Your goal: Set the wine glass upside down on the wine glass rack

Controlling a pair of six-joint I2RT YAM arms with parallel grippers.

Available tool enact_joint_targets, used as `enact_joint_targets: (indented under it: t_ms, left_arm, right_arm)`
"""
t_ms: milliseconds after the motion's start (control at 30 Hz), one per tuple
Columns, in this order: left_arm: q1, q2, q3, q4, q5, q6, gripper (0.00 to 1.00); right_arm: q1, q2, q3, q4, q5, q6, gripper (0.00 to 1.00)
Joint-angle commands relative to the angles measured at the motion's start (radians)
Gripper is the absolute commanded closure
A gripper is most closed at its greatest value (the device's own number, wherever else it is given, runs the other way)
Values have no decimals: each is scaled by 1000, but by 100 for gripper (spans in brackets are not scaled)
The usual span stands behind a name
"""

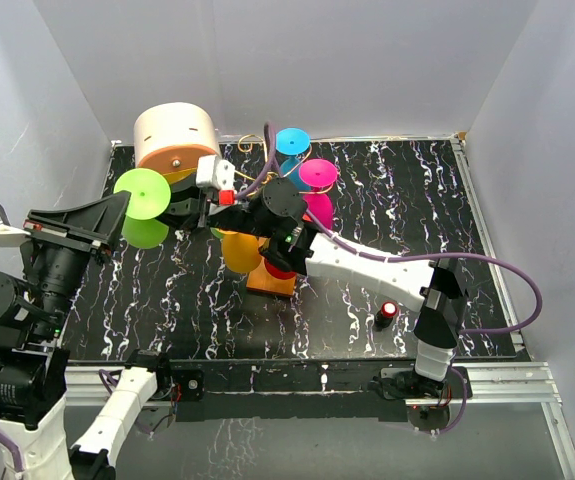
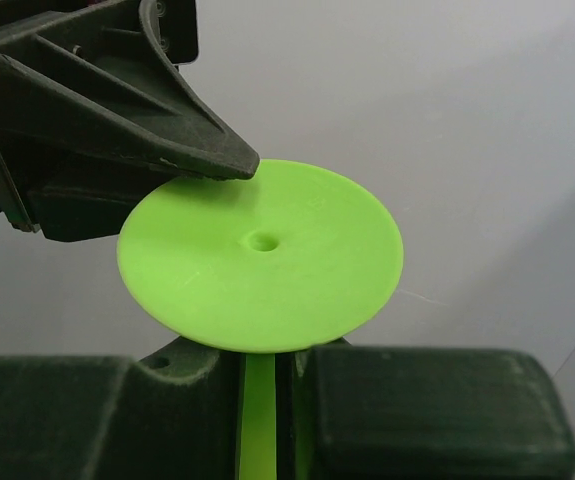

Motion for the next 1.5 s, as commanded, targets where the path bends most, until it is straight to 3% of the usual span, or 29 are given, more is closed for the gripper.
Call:
enact_joint_targets:
  t_ms: [0, 133, 233, 300, 400, 467, 533, 833, 1000, 1200, 1467]
  left_arm:
    - [2, 16, -14, 36, 28, 14, 84]
    - [2, 18, -16, 36, 21, 21, 99]
    - [2, 15, -12, 38, 5, 31, 100]
    - [2, 12, -10, 41, -14, 37, 100]
    - [2, 1, -12, 60, -51, 52, 100]
    - [2, -7, -13, 77, -82, 75, 100]
    - [3, -11, -12, 85, -115, 91, 100]
    - [2, 25, -28, 128, -102, 121, 100]
    - [2, 57, -41, 155, -80, 138, 100]
    - [1, 180, -44, 243, 51, 167, 100]
    - [1, 311, -45, 317, 75, 240, 100]
  right_arm:
    - [7, -32, 34, -43, -68, -17, 100]
    - [7, -42, 27, -44, -85, -7, 100]
    - [7, -57, 6, -21, -68, 20, 100]
    - [7, -84, -13, 0, -40, 39, 83]
    - [7, -119, -34, -20, 21, 55, 43]
    - [7, -160, -77, -26, 57, 57, 28]
    - [7, -210, -130, -19, 83, 57, 20]
    - [7, -423, -287, -116, 146, 100, 17]
    - [7, -565, -324, -374, 285, 271, 19]
    - [7, -712, -344, -647, 466, 404, 21]
    - [7, -908, -493, -656, 441, 435, 21]
